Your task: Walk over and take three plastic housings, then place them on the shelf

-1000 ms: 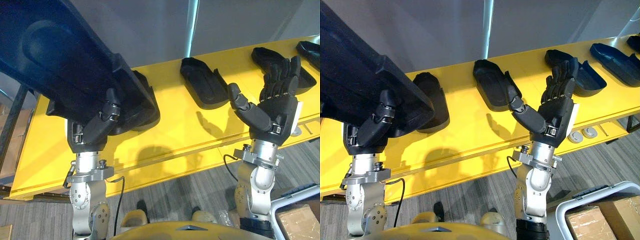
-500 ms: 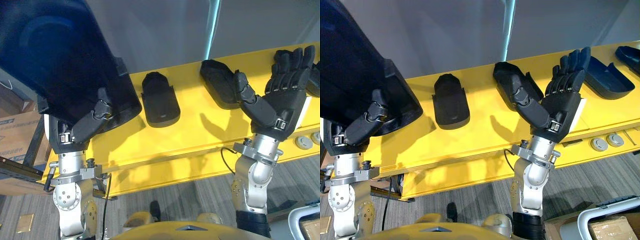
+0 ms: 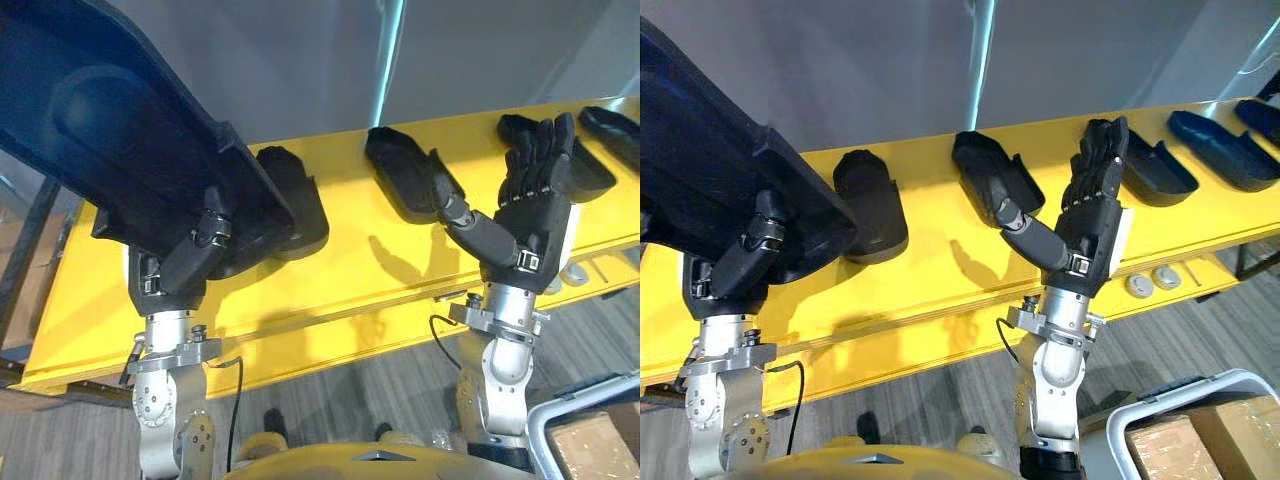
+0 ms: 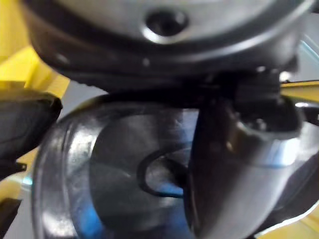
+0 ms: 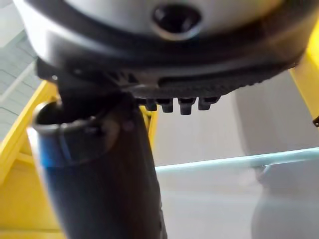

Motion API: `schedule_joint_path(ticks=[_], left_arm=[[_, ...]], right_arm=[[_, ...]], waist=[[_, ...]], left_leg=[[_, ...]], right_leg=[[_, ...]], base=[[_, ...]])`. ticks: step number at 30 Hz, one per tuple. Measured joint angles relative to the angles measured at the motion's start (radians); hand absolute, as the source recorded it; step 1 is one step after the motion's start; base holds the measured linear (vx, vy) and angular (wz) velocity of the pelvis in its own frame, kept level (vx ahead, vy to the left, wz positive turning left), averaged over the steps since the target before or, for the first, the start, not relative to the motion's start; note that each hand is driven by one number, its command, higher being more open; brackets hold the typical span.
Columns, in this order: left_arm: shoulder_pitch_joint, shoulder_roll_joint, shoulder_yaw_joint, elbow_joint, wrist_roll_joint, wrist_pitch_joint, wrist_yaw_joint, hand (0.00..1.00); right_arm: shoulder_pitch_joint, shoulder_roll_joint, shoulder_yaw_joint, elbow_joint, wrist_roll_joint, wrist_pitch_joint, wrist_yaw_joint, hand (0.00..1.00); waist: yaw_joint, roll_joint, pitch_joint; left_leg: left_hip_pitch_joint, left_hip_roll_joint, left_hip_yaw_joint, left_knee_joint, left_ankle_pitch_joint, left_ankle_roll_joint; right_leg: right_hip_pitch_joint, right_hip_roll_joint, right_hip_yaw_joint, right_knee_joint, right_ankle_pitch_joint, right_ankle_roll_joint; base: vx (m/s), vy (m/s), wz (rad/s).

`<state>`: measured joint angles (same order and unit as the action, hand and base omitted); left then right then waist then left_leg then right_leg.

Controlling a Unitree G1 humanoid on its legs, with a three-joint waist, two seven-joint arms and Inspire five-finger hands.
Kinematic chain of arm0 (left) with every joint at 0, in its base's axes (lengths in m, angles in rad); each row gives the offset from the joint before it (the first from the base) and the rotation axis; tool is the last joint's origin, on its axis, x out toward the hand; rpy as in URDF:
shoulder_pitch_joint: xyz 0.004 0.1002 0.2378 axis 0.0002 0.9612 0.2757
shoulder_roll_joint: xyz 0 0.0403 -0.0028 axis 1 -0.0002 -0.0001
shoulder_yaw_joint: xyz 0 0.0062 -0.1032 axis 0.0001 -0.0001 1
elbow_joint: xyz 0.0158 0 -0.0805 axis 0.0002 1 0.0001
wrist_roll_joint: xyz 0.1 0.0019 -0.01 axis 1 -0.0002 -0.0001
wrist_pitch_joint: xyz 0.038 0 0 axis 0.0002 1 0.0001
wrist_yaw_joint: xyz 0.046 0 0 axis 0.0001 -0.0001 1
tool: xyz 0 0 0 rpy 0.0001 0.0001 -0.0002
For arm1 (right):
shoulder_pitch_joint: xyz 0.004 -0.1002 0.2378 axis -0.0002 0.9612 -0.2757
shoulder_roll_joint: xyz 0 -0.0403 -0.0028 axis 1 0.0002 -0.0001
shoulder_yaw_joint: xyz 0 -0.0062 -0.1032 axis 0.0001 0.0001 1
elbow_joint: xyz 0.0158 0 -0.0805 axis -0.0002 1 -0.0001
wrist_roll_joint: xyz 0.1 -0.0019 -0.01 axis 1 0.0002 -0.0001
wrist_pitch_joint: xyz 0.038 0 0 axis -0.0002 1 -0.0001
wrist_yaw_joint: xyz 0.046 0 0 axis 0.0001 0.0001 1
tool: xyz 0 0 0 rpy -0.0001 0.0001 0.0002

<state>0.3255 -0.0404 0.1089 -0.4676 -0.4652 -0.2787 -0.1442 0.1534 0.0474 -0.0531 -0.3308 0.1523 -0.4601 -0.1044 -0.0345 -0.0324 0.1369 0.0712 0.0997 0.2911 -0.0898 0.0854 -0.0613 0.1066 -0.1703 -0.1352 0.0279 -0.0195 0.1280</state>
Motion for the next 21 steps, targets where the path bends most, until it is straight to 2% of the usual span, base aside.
schedule_joint_path(ticks=[3,9,11,15,19,21], left_arm=[[0.000,0.000,-0.019,0.000,0.004,0.000,-0.001,0.00],[0.001,0.002,-0.010,0.000,0.016,0.000,0.012,0.00],[0.002,0.003,0.015,0.001,0.131,0.007,0.061,0.00],[0.002,0.047,0.088,0.035,0.408,0.087,0.193,0.00],[0.003,0.064,0.166,0.098,0.440,0.158,0.277,0.00],[0.004,0.064,0.210,0.108,0.429,0.185,0.293,0.00]], right_arm=[[0.012,0.000,-0.017,-0.001,0.032,0.005,0.029,1.00],[0.034,0.000,-0.016,-0.001,0.033,0.023,0.029,1.00],[0.034,0.001,-0.012,-0.001,0.055,0.023,0.034,1.00],[0.034,0.003,0.004,-0.001,0.106,0.042,0.084,1.00],[0.034,-0.002,0.047,-0.001,0.173,0.063,0.147,1.00],[0.032,-0.011,0.114,0.000,0.169,0.065,0.168,1.00]], waist=[[-0.006,0.007,-0.004],[0.001,0.013,-0.029],[0.003,0.015,-0.043],[0.001,0.029,-0.060],[0.002,0.038,-0.064],[0.005,0.038,-0.064]], left_leg=[[0.006,0.003,0.013,0.000,0.000,-0.001],[0.010,0.006,0.024,0.000,0.003,-0.002],[0.011,0.006,0.024,0.000,0.003,-0.002],[0.019,0.008,0.027,0.000,0.007,-0.005],[0.019,0.011,0.026,0.000,0.012,-0.012],[0.004,0.010,0.005,0.000,0.020,-0.015]], right_leg=[[0.005,0.000,-0.004,0.000,0.000,0.000],[0.017,-0.001,-0.026,0.000,0.001,0.001],[0.019,-0.001,-0.030,0.000,0.001,0.001],[0.028,-0.002,-0.040,-0.001,0.000,0.000],[0.039,-0.001,-0.058,-0.011,-0.001,-0.002],[0.034,-0.001,-0.083,-0.012,-0.005,-0.006]], base=[[-0.01,-0.003,-0.03],[0.00,0.011,0.06],[0.00,0.006,0.02],[-0.01,0.006,0.04],[-0.01,0.001,0.09],[-0.01,-0.007,0.29]])
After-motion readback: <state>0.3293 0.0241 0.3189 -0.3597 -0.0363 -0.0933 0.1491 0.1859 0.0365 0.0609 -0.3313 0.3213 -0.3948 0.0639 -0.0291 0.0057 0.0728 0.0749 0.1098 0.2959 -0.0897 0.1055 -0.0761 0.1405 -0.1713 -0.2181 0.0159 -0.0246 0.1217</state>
